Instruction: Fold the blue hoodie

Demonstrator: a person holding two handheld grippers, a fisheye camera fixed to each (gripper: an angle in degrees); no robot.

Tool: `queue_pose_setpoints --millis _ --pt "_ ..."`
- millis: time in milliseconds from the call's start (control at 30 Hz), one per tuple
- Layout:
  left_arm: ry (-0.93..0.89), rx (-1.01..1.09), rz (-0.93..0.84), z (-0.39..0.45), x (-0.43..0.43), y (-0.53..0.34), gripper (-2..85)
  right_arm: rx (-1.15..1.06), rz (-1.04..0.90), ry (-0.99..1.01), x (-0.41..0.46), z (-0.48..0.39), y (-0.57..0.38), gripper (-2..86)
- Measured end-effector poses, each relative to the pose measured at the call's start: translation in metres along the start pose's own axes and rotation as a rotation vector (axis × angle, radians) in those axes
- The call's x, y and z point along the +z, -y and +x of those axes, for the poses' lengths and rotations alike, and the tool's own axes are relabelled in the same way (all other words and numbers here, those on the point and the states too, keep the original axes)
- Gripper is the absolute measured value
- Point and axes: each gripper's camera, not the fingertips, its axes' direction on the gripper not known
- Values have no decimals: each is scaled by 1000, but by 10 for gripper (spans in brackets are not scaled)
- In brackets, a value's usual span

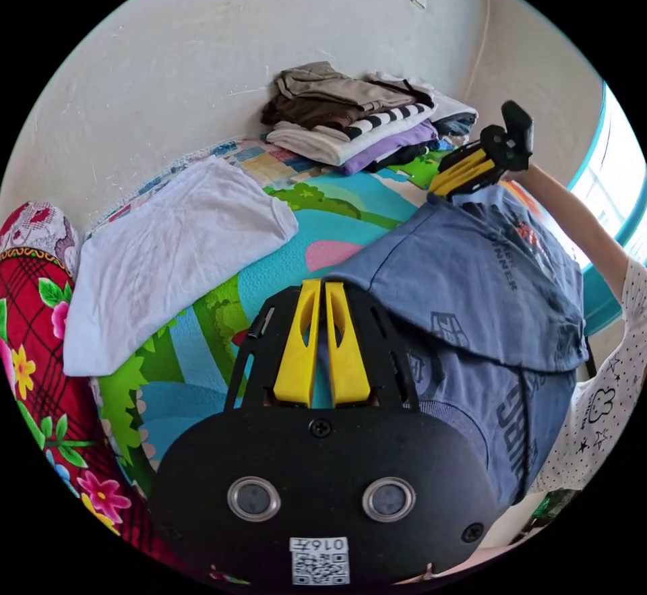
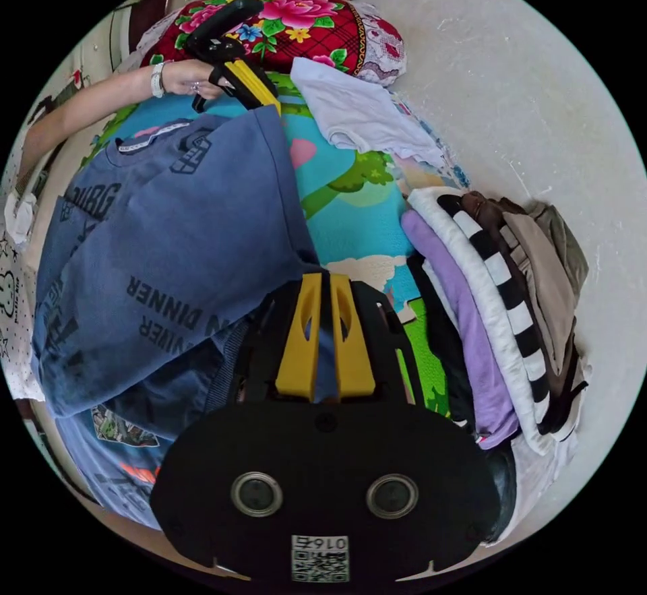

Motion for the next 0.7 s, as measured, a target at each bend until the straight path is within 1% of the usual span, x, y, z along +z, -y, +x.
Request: queue_pose_setpoints --millis 67,133,333,433,500,567,633,700 --pt "7 -37 -22 -5 6 7 -9 101 -1 60 2 22 5 13" --pt "4 -65 -40 -9 13 11 -9 222 -43 56 14 45 11 8" --pt "-47 -146 -38 -26 12 26 -9 364 -15 142 23 75 19 12" --pt "-41 -129 -42 -28 2 27 -8 338 -29 86 19 72 21 30" --pt "35 -104 -46 -25 -9 26 -8 344 -47 57 14 72 19 52" --pt "152 -27 -31 -8 -23 28 -9 333 -20 43 5 70 17 64" --pt "144 75 2 11 -30 32 -9 271 45 49 -7 60 18 76" --pt "125 155 -1 30 -31 40 -9 212 53 32 -8 49 24 95"
